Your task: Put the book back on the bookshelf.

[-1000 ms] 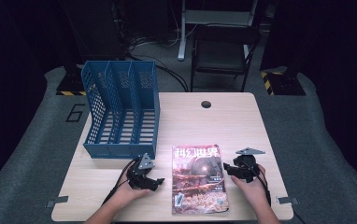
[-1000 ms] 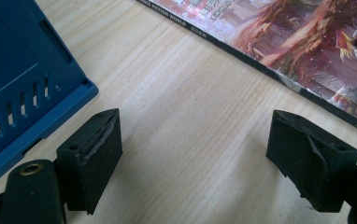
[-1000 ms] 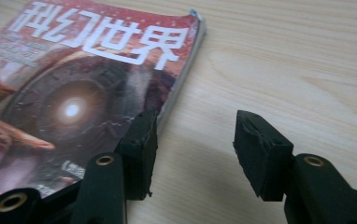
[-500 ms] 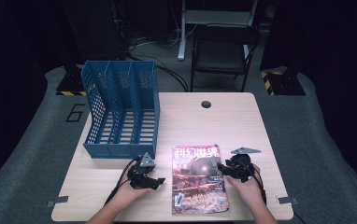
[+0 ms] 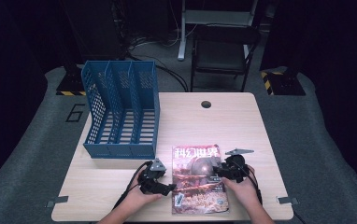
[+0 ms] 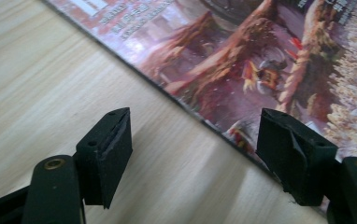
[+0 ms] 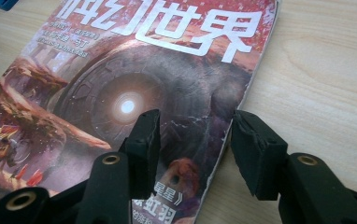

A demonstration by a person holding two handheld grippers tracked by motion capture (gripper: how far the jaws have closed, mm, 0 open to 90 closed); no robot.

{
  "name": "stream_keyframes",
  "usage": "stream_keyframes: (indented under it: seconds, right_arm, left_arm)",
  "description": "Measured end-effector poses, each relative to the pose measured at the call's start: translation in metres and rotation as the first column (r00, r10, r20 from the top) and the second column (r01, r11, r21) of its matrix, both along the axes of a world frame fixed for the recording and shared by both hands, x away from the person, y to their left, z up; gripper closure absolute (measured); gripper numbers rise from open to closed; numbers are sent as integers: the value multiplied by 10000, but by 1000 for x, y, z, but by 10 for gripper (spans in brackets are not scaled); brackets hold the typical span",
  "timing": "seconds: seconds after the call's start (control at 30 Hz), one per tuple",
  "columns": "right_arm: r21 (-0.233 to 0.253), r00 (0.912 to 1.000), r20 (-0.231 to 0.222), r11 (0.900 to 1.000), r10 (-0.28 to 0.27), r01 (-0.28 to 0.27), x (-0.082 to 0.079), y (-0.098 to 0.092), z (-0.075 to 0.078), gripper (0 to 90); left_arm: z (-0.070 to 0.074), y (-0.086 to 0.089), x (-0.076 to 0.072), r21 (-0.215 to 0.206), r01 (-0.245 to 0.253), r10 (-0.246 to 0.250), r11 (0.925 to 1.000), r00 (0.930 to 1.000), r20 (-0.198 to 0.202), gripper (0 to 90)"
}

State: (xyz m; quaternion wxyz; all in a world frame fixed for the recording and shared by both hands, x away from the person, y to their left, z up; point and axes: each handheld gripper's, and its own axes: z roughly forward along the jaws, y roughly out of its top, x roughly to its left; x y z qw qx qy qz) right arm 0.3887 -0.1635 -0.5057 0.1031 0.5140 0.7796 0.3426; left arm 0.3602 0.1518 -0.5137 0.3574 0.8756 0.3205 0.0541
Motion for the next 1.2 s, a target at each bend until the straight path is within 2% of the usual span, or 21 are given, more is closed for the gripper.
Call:
stream_keyframes:
  seconds: [0.07,0.1,0.13,0.3,0.37,0.4,0.5,0.53,0.63,0.8,0.83,0.93,1.0,1.07,1.17,1.2]
  right_arm:
    - [4,10000,-37,10000,-16,16,0,1,-1,508]
    - [165,9990,-384,9996,-220,226,-1,2,-1,493]
    - [46,9998,-178,10000,-54,55,0,1,-2,494]
    - [94,9988,-407,9996,-270,274,-1,3,-2,483]
    - [-54,9990,-308,9995,-322,321,-2,4,-2,477]
    - [-118,9997,-204,9999,-127,125,-1,2,-3,478]
    - [65,9996,-237,9999,-151,152,-1,2,-3,477]
    - [252,9990,-374,9994,-234,243,-1,1,-3,477]
    - [695,9984,-452,9969,-332,363,0,-3,-4,487]
    - [875,9966,-637,9945,-515,570,-2,-3,-4,499]
    - [953,9960,-704,9935,-559,625,-3,-2,-4,499]
    - [1103,9951,-830,9919,-544,634,-5,1,-4,502]
    - [1058,9949,-853,9924,-537,627,-8,5,-4,491]
    - [975,9959,-749,9936,-497,569,-8,6,-4,466]
    - [1121,9953,-740,9912,-629,710,-6,7,-4,422]
    - [934,9957,-500,9922,-783,827,-4,9,-5,392]
  left_arm:
    - [-1,-4,-1,-28,-13,13,10000,10000,10,256]
    - [-2,-7,-2,-71,-83,83,9999,10000,28,246]
    - [-2,-8,-1,2,-30,30,10000,10000,57,246]
    - [-3,-20,1,-33,-371,371,9993,9991,212,244]
    - [-3,-23,0,-24,-413,414,9991,9988,250,243]
    - [-3,-24,0,2,-434,433,9991,9987,274,243]
    - [-4,-26,0,56,-254,252,9997,9989,396,250]
    - [-4,-26,0,53,-217,214,9998,9988,437,253]
    - [-4,-27,-1,33,-212,210,9998,9987,467,267]
    - [-3,-27,-2,22,-95,94,10000,9996,270,292]
    - [-1,-25,-1,259,-223,217,9994,9995,224,296]
    - [0,-22,1,347,-236,231,9991,9996,164,309]
    - [0,-19,1,303,-218,214,9993,9997,143,309]
    - [-2,-19,-1,219,-220,213,9995,9993,292,308]
    - [-3,-18,-3,95,-305,301,9995,9987,423,306]
    - [-4,-18,-4,38,-343,341,9994,9982,498,306]
